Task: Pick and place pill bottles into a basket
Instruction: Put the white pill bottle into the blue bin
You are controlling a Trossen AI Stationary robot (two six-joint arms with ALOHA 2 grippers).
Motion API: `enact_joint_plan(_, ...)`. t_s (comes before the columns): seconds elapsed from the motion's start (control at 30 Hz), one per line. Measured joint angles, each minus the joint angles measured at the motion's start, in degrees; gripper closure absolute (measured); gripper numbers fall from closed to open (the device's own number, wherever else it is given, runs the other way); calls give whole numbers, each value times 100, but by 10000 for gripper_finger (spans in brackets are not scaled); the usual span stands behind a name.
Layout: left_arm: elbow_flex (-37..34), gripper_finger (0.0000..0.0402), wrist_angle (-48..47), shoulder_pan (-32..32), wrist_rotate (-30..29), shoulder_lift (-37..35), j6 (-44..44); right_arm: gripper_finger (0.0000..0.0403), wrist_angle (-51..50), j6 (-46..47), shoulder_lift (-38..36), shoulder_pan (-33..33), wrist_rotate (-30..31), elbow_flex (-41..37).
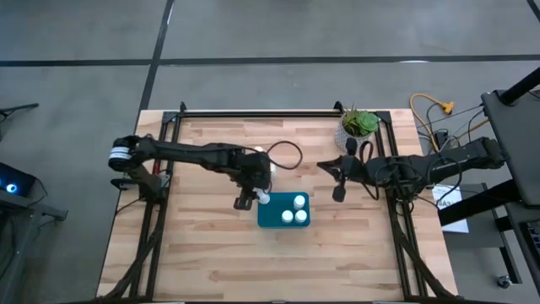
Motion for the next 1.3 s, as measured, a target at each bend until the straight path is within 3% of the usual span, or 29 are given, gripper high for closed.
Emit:
enact_joint_plan(0.2, 555, 258, -326, -88, -67, 521, 157, 394, -1, -2, 63, 0, -1, -36)
enact_joint_plan(0.43, 977, 258, -592, -209, -593, 781, 206, 394, 8, -3, 74, 0, -2, -36)
enact_joint_plan(1.3, 1328, 258, -268, -378, -608, 1336, 300, 394, 8, -8, 73, 0, -7, -38)
